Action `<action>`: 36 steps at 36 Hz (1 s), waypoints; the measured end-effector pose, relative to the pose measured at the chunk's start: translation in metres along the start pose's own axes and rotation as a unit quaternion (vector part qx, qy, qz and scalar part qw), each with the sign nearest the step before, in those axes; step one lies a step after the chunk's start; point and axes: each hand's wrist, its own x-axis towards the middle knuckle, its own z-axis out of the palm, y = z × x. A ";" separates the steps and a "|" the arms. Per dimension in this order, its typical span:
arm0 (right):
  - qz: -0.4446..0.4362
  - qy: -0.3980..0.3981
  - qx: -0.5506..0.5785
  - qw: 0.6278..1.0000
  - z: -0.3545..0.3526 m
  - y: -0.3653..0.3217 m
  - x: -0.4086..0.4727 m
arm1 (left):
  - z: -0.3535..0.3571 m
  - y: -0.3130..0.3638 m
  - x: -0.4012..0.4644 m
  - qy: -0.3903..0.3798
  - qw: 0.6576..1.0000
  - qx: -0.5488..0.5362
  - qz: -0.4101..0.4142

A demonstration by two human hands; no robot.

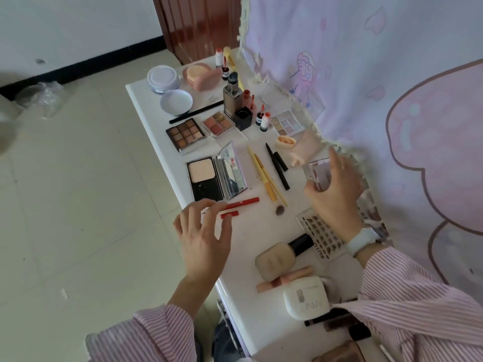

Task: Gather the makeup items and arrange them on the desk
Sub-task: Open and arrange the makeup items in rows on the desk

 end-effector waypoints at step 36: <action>0.085 -0.292 0.283 0.910 -0.031 -0.073 -0.066 | -0.028 0.057 0.024 -0.341 0.697 -0.543 -0.321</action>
